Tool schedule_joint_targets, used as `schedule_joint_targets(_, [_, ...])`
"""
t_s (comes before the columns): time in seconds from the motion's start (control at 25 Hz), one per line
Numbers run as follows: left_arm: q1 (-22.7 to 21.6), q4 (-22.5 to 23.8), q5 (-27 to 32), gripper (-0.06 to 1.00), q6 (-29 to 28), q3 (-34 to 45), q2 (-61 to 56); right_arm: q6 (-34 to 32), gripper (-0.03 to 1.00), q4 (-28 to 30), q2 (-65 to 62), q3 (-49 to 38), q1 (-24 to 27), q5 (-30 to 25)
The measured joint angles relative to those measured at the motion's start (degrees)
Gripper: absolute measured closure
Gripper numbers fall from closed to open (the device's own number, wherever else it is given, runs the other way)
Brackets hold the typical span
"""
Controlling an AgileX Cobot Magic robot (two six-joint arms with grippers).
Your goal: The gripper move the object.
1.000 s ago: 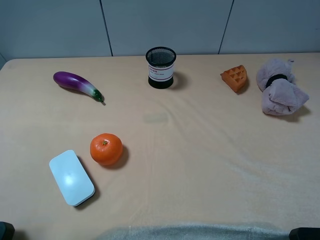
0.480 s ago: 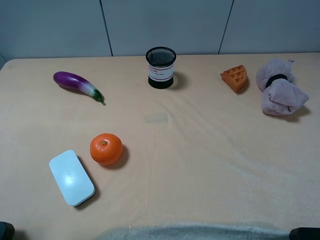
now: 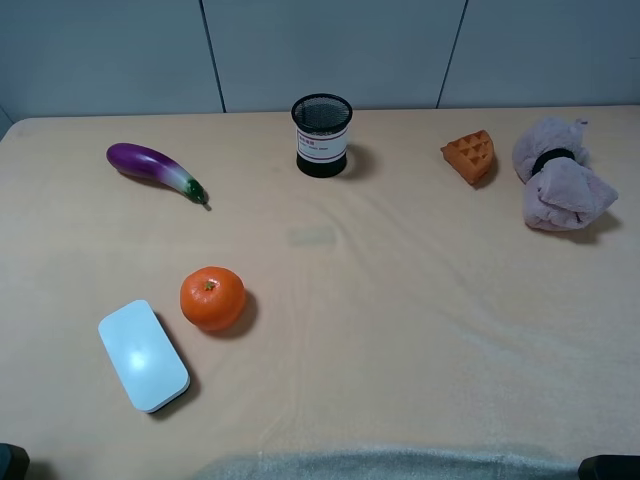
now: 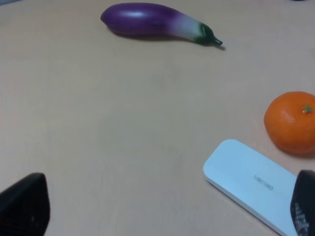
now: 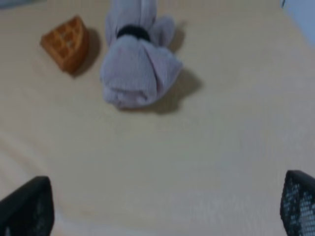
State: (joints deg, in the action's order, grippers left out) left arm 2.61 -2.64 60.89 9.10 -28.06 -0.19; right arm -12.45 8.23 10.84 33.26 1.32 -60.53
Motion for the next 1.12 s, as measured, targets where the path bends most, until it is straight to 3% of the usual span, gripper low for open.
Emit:
schedule_joint_targets(0.36, [0.0,0.0,0.0,-0.03,0.0,0.0,0.0,2.0,0.28,-0.7,-10.8,-4.3,1.5,2.4])
schedule_joint_targets(1.12, [0.0,0.2,0.0,-0.03,0.0,0.0,0.0,5.4,0.28,-0.7,-11.2,-4.6,1.5,2.0])
